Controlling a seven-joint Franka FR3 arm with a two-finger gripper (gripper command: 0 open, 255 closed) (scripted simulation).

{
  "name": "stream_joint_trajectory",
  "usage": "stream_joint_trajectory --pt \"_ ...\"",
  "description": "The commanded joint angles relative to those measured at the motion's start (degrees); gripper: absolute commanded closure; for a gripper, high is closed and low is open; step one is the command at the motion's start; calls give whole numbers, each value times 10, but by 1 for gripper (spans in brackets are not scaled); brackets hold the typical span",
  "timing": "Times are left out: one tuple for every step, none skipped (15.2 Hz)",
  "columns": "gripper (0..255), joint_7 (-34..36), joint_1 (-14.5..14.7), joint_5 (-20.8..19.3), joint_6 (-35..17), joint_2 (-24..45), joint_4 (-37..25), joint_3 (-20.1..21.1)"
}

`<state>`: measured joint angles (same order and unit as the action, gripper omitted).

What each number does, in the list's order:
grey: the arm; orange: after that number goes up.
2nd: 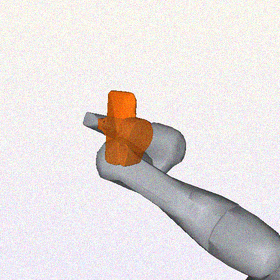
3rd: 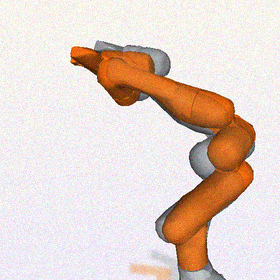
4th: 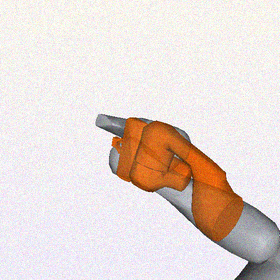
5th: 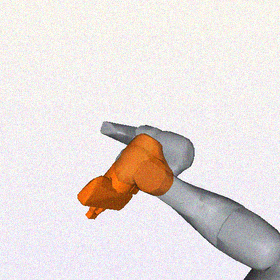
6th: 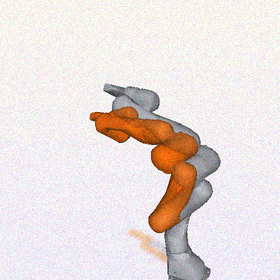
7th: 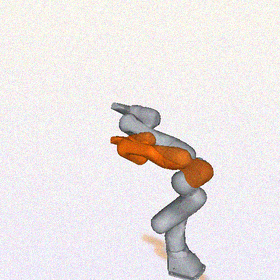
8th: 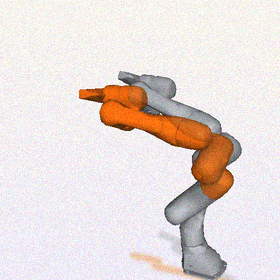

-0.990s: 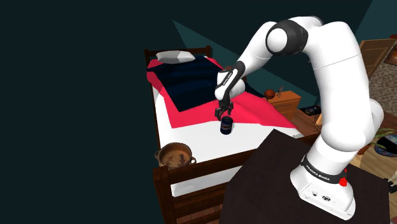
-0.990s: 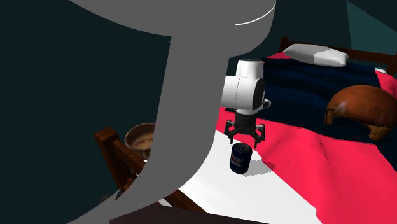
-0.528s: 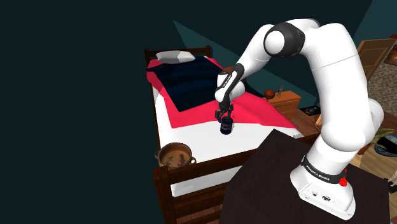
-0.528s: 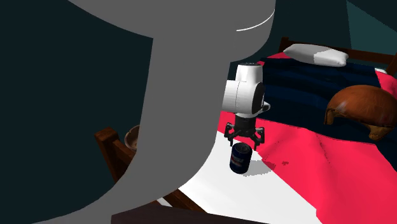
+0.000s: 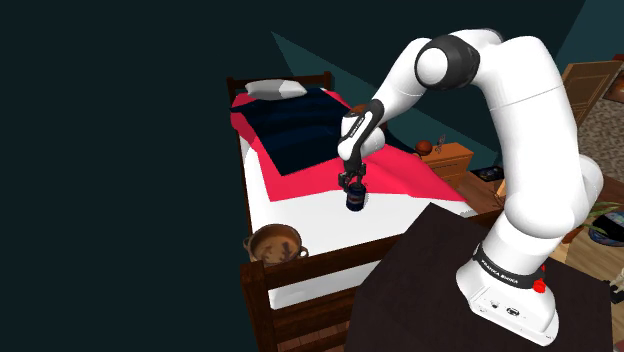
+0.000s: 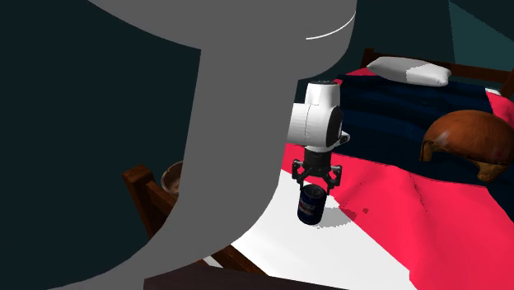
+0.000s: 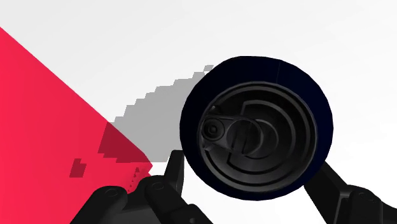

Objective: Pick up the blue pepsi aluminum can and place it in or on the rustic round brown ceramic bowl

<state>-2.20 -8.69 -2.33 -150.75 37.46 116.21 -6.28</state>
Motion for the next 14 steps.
stream_joint_trajectory --pt "255 0 0 0 0 1 1 0" --pt "255 0 0 0 0 1 0 0" --pt "255 0 0 0 0 1 0 0" --pt "255 0 0 0 0 2 0 0" --pt "255 0 0 0 5 -6 2 -1" --pt "255 0 1 -1 9 -13 5 -1" --pt "255 0 1 -1 14 -20 7 -2" --pt "255 -1 2 -2 19 -27 9 -2" --pt "255 -1 2 -2 24 -34 11 -3" --pt "255 -1 2 -3 30 -41 12 -3" --pt "255 -1 3 -3 35 -48 14 -4" --pt "255 -1 3 -3 40 -55 16 -4" --pt "255 -1 4 -4 45 -61 17 -4" --pt "255 -2 4 -4 51 -68 19 -5"
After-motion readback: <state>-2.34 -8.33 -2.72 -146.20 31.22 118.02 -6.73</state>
